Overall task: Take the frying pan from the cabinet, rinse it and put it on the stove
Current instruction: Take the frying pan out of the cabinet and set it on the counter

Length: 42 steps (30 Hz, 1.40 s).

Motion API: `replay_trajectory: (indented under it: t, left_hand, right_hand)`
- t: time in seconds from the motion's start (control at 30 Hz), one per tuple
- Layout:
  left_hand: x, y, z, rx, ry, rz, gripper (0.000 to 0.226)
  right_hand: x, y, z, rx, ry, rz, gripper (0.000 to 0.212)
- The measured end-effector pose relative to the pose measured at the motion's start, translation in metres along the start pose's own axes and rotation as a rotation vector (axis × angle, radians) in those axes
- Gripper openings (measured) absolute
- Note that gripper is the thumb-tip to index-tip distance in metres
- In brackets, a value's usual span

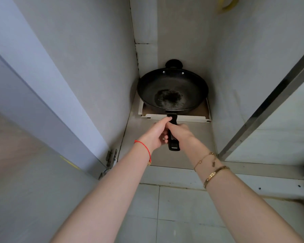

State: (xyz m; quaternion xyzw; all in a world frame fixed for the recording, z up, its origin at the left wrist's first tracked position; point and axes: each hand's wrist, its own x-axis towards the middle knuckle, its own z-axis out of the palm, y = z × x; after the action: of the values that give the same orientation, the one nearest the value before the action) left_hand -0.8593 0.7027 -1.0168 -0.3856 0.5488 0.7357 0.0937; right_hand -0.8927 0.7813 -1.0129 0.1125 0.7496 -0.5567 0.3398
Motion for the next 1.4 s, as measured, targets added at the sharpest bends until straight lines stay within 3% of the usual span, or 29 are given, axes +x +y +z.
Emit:
replay_trajectory:
  t: [0.2,0.37,0.73,1.0,1.4]
  left_hand:
    - [0.012,-0.002,0.004,0.045,-0.001,0.031,0.029]
    - [0.016,-0.008,0.003,-0.005,0.000,0.048,0.028]
    - [-0.015,-0.027,-0.004,-0.019,-0.028,0.106,0.024]
    - [-0.080,-0.030,-0.006,-0.142,-0.133,0.172,0.031]
    - [-0.251,-0.029,-0.024,-0.139,-0.177,0.071,0.031]
  right_hand:
    - [0.012,0.011,0.010,-0.013,0.077,-0.125,0.004]
    - [0.016,0.019,0.012,-0.048,0.099,-0.192,0.018]
    - [-0.030,0.034,0.009,-0.009,0.081,-0.246,0.010]
    - [-0.100,0.030,-0.004,-0.077,0.031,-0.299,0.014]
    - [-0.272,0.027,-0.006,-0.114,0.012,-0.211,0.012]
